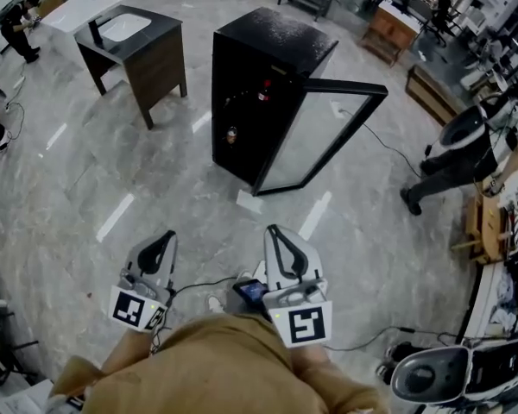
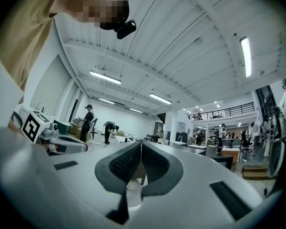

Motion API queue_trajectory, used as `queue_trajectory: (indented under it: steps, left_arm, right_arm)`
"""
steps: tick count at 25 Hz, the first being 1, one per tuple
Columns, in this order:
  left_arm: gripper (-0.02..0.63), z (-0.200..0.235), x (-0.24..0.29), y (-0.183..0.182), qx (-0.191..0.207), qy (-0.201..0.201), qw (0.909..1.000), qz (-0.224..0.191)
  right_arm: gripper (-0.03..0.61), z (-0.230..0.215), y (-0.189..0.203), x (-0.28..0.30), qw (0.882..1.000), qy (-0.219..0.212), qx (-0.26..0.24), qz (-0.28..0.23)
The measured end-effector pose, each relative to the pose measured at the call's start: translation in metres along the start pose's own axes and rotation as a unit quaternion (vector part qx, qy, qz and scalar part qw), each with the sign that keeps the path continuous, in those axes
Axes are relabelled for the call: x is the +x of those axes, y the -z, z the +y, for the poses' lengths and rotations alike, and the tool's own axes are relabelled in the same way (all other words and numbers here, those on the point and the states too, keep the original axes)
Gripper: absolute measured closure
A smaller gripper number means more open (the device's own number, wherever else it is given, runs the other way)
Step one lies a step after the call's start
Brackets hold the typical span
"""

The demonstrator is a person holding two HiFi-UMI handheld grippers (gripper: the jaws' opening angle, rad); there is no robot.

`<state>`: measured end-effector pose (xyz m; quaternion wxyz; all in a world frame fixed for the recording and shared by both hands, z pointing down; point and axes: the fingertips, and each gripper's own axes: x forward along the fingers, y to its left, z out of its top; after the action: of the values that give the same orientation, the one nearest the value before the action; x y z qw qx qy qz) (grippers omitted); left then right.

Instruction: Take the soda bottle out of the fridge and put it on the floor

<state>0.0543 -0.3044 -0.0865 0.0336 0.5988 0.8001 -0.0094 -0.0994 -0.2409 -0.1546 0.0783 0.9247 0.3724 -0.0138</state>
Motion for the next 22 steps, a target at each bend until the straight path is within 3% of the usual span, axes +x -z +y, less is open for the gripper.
queue_trajectory:
  steps: [5, 11, 17, 22]
  left_arm:
    - [0.612, 0.006, 0.031, 0.014, 0.004, 0.02, 0.9997, 0.009]
    - [0.612, 0.037, 0.097, 0.028, 0.035, 0.025, 0.9986, 0.03]
    - [0.612, 0.067, 0.172, 0.033, 0.036, -0.006, 0.9991, 0.02]
    - [0.612, 0.089, 0.225, 0.042, 0.034, -0.005, 0.9991, 0.027]
  right_arm:
    - [0.575, -0.019, 0.016, 0.015, 1.0, 0.015, 0.003, 0.006]
    - [0.575, -0.083, 0.059, 0.047, 0.999, 0.038, 0.022, 0.022]
    - [0.575, -0.116, 0.082, 0.133, 0.999, -0.01, 0.035, 0.007]
    - [0.575, -0.143, 0.085, 0.191, 0.999, -0.033, 0.034, 0.01]
